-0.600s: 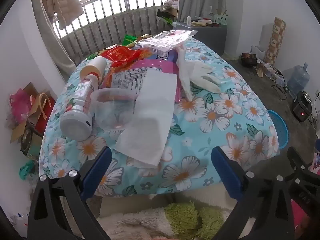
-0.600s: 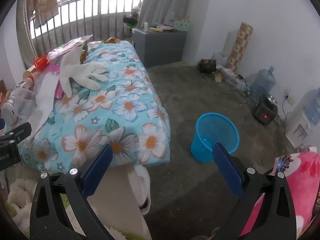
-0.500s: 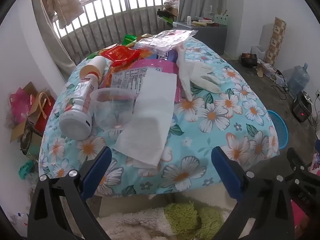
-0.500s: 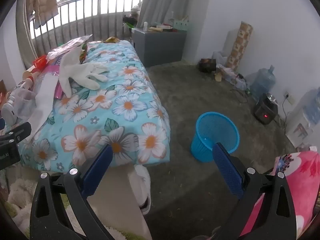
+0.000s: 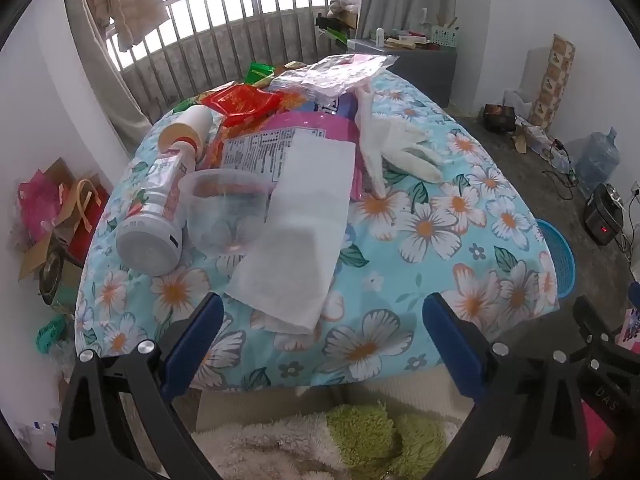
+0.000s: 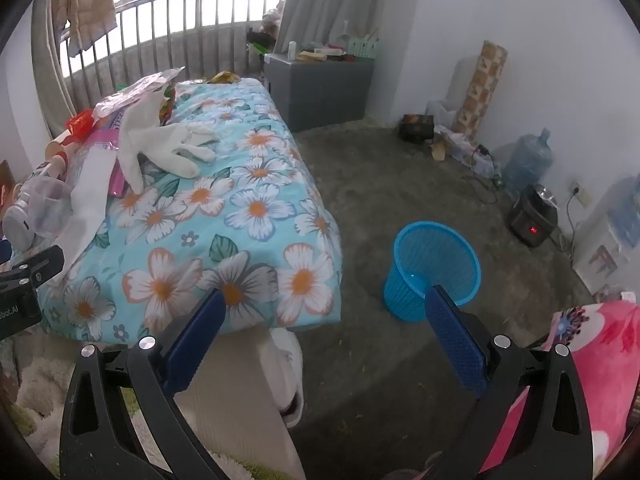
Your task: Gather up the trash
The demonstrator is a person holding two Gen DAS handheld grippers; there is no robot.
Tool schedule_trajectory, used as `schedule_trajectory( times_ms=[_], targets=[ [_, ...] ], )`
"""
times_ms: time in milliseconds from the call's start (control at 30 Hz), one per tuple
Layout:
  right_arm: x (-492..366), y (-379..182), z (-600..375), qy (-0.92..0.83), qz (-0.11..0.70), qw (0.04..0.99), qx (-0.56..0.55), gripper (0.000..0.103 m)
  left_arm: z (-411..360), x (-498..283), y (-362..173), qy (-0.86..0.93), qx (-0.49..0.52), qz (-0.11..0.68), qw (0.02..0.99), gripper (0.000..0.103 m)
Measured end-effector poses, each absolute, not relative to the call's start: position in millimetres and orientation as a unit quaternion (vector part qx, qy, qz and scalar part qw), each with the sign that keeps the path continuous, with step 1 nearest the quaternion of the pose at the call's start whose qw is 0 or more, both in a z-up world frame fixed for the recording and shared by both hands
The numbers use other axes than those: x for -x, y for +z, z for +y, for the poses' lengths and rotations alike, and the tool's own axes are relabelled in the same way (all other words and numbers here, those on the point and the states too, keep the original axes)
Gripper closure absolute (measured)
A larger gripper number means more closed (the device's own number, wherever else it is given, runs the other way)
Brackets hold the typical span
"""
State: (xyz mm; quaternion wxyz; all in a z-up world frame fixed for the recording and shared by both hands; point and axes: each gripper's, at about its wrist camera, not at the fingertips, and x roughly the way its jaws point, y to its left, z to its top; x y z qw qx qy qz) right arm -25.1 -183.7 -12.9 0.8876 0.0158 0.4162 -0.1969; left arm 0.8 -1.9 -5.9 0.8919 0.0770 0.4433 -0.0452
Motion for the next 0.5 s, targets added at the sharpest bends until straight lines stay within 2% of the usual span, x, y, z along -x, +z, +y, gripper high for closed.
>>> schedule_trajectory(
  times_ms=[500],
  targets=[
    [28.6,-14.7,-184.5,-0.196,0.417,0.887,-0.016,0.008,2.5,-0.1,-5.4,-0.046,-0.072,0.448,0.890,0.005]
  ],
)
